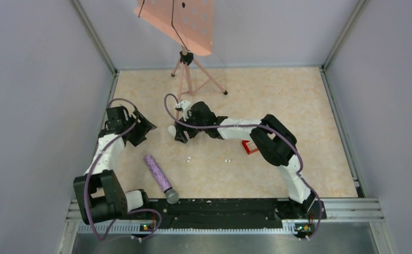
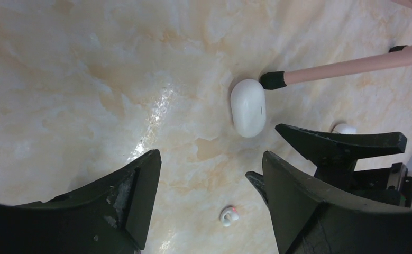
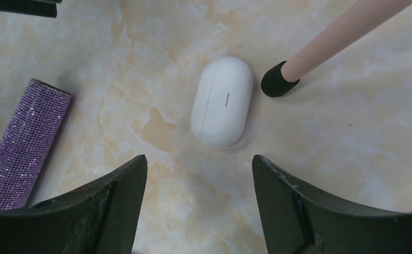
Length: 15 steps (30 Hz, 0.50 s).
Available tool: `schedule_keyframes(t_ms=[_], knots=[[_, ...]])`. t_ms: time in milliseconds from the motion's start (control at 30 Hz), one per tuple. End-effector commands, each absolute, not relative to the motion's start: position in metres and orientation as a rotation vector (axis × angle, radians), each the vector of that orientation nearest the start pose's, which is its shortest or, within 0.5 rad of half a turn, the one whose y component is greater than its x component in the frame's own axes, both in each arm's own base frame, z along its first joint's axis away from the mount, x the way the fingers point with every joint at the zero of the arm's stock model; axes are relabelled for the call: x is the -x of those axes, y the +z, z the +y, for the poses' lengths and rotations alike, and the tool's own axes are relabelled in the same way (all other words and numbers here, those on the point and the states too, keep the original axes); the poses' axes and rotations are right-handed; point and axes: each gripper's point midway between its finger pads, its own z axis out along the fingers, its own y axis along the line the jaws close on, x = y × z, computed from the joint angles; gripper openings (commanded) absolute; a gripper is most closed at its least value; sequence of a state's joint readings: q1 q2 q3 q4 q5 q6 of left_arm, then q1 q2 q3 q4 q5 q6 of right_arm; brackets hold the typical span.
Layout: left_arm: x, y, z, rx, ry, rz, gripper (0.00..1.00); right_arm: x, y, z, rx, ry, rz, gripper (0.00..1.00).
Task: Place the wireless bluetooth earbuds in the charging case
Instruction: Pick up the charging case at the center of the board.
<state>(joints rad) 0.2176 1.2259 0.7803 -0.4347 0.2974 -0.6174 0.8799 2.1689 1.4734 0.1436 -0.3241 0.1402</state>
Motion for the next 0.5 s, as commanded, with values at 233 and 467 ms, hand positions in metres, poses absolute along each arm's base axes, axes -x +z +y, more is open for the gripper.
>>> schedule_keyframes(t_ms=[233, 467], knots=[[-0.348, 0.102, -0.005, 0.939, -0.613, 2.273, 0.73, -0.322, 0.064, 0.519, 1.005, 1.029, 1.898, 0.74], [-0.355, 0.089, 0.0, 0.946, -0.572, 2.31, 0.71, -0.272, 0.073, 0.543, 1.084, 1.196, 1.865, 0.73]])
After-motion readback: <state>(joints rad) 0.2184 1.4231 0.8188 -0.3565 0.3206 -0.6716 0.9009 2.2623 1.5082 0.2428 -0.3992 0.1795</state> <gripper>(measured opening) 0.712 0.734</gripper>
